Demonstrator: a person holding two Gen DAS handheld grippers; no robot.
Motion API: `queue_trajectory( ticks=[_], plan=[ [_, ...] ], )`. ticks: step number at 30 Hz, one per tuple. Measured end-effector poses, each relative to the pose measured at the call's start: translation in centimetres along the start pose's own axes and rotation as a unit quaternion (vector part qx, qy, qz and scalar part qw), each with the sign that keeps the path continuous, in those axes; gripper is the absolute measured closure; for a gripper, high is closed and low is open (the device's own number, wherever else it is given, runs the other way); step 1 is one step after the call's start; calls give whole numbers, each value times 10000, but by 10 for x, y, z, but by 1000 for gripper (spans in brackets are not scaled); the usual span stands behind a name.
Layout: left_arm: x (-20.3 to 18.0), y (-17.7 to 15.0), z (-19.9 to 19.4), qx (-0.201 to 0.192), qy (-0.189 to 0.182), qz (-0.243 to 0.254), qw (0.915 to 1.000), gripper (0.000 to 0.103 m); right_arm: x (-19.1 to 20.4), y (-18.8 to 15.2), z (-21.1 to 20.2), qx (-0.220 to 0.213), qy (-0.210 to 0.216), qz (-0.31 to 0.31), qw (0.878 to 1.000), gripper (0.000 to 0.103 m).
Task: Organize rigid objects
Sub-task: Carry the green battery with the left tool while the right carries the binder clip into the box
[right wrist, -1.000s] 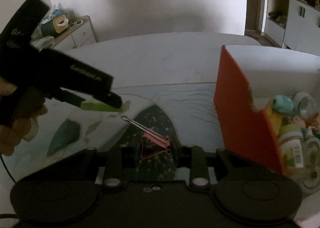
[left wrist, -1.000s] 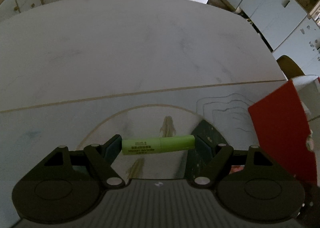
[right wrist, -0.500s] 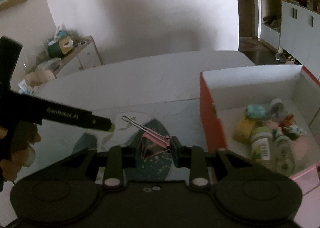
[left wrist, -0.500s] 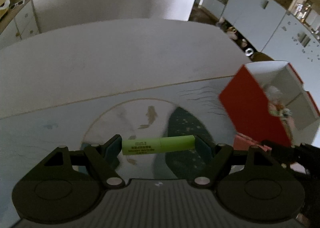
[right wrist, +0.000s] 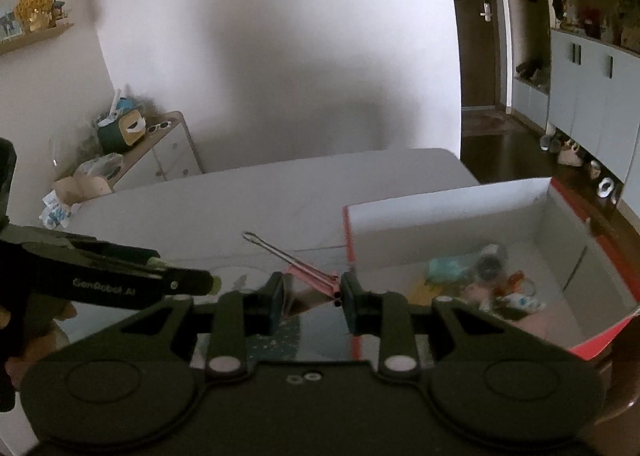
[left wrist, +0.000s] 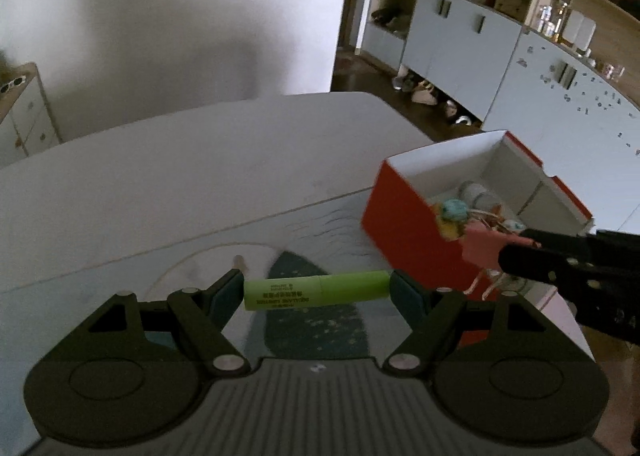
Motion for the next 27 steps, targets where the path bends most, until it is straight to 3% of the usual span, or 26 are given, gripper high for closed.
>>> queue_trajectory(
  ticks=[18, 27],
  plan=[
    [-126, 9, 30, -66, -361, 508, 9980, 23, -114, 8, -23, -66, -265, 49, 9996, 74],
    [-178, 5, 80, 199, -292, 756, 9965, 23, -166, 7, -5, 44, -417, 157, 9990, 74]
  ],
)
Point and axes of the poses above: each gripper's, at about its wrist camera, not at the fingertips, and z roughly the way its jaws point, x to its left, y to its top, the point moved 3 cm from there along z, roughly the way its jaws point, and after that the axes turned 9 degrees about -x, right-handed, at the moved point
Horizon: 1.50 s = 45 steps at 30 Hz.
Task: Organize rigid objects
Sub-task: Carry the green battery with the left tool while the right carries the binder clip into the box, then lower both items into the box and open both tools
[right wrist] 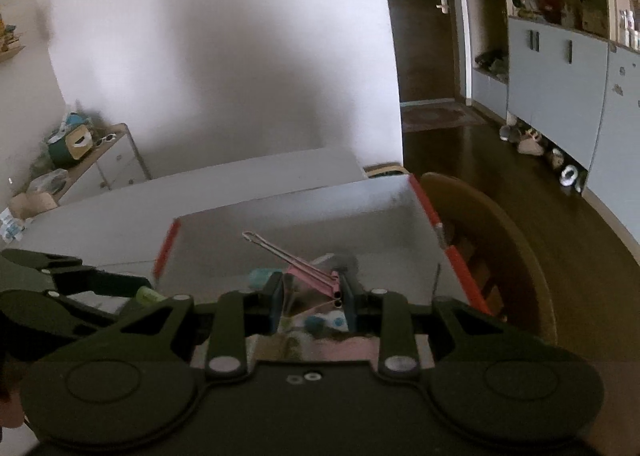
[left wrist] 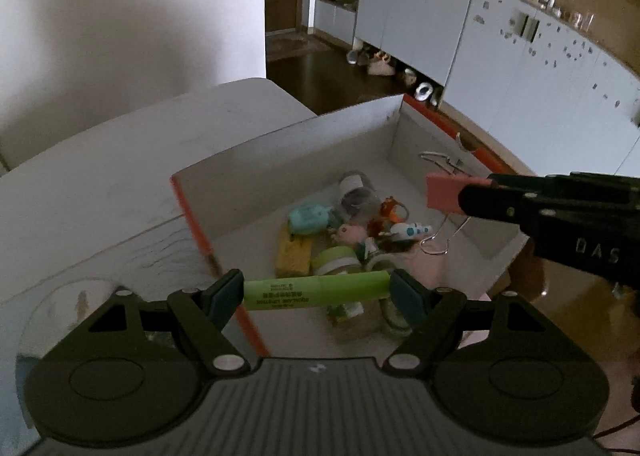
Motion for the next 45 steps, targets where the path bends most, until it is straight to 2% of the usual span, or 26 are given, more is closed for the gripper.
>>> queue_trajectory(
  ticks=[8, 14, 21, 28, 34, 40, 45],
  plan=[
    [-15, 7, 40, 210, 162, 130, 9996, 23, -23, -5, 31, 181, -49, -99, 9998, 74],
    [-13, 17, 57, 150, 294, 169, 9993, 23, -27, -4, 53, 254, 25, -123, 9996, 74],
    [-10, 16, 74, 275, 420, 122, 9987, 23, -31, -13, 66, 417, 117, -173, 9989, 74],
    [-4, 13, 82, 411, 617, 57, 9972, 23, -30, -24, 64, 694, 348, -209, 9968, 74],
    [-8, 12, 85, 515, 715, 153, 9960, 23, -33, -34, 57, 911, 388, -251, 9948, 71],
    [-9, 9, 86, 600, 772, 394, 9944, 23, -35, -36, 49, 982, 432, -220, 9940, 65],
    [-9, 7, 80, 582, 699, 307, 9954, 23, -34, -34, 39, 934, 470, -290, 9941, 61]
  ],
)
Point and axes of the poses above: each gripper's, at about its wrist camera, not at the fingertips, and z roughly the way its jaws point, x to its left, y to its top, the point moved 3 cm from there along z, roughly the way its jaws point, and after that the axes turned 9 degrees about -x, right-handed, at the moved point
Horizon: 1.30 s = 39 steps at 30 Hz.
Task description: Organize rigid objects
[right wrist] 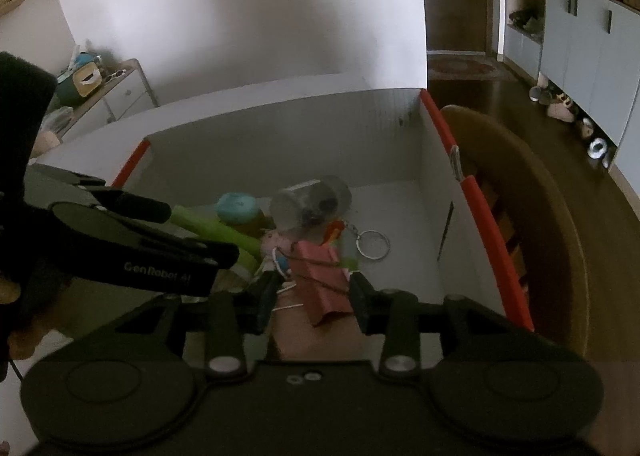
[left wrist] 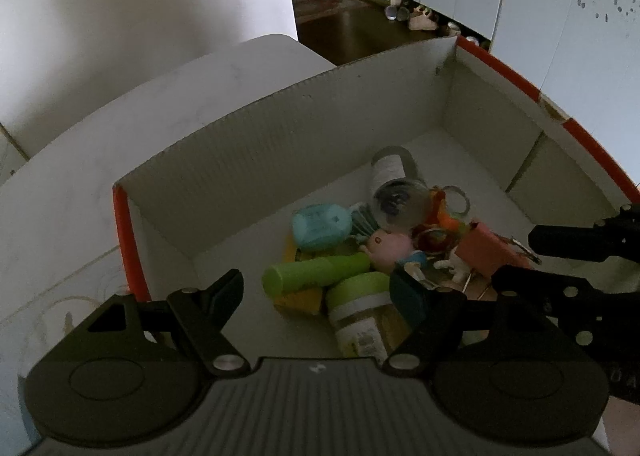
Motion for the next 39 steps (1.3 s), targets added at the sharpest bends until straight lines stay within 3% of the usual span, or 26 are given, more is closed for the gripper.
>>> queue_trajectory(
  ticks=[3, 11, 22, 28, 39],
  plan=[
    [-1, -2, -6, -55, -4, -40, 10000, 23, 2, 1, -7, -34, 31, 11, 10000, 51],
    [8, -6, -32, -293, -87, -271, 9992, 23, 10, 6, -28, -183, 152, -70, 9997, 47],
    [11, -13, -80, -859, -260, -369, 9953, 23, 31, 14, -58, -508, 382, -209, 9978, 33],
    [14, -20, -103, -1112, -377, -500, 9918, 23, 41, 14, -75, -701, 468, -212, 9962, 16],
    [13, -34, -137, -1426, -606, -692, 9855, 23, 52, 18, -96, -1045, 637, -209, 9923, 1]
  ],
)
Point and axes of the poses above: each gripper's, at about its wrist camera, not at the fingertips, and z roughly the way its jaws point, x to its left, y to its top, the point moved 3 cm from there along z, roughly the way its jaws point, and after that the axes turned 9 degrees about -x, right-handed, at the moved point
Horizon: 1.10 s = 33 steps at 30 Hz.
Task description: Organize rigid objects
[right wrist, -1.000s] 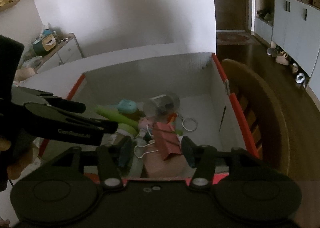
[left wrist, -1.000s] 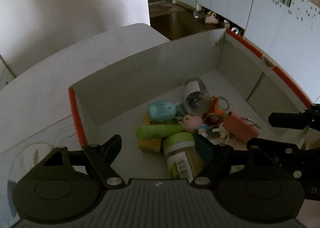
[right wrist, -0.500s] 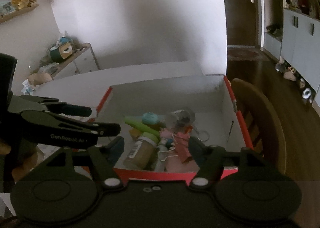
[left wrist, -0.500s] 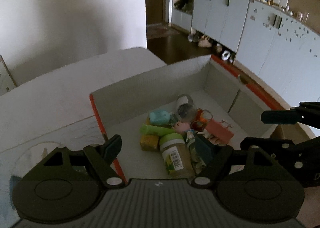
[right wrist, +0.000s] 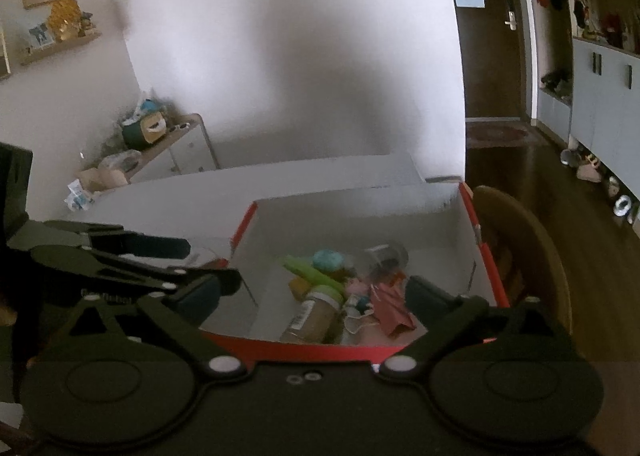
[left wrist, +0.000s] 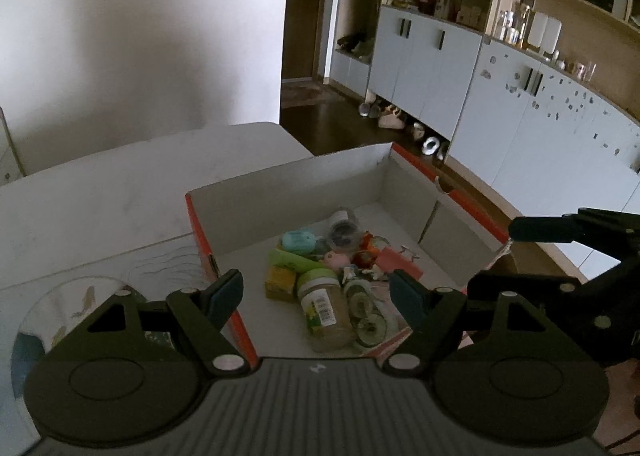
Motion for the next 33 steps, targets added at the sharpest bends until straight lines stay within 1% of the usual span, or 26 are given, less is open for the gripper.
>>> queue_trajectory(
  ticks=[5, 6, 10, 11, 14, 15, 19, 28, 33],
  plan=[
    [2, -1, -13, -128, -72, -132, 9998, 22, 6, 4, -7, -225, 5, -9, 9997, 1],
    [2, -1, -15, -153, -75, -146, 9997, 19, 7, 5, -9, -266, 0, -9, 9996, 1],
    [5, -1, -22, -235, -41, -194, 9995, 19, 10, 4, -13, -317, 0, -30, 9995, 1],
    [6, -1, -23, -250, -32, -210, 9995, 16, 10, 4, -13, -320, -8, -39, 9995, 0],
    [7, -2, -26, -337, -11, -199, 9992, 1, 12, 2, -14, -333, -51, -19, 9994, 0],
    [7, -3, -27, -367, -5, -205, 9991, 1, 13, 2, -15, -341, -74, -13, 9994, 0],
    [9, -5, -29, -380, -21, -283, 9989, 1, 11, 1, -17, -371, -113, 113, 9992, 0],
    [8, -3, -39, -573, -113, -371, 9976, 1, 9, -2, -17, -339, -191, 212, 9990, 0],
    [11, -6, -37, -499, -171, -496, 9974, 1, 8, -4, -17, -327, -191, 257, 9990, 0]
  ],
)
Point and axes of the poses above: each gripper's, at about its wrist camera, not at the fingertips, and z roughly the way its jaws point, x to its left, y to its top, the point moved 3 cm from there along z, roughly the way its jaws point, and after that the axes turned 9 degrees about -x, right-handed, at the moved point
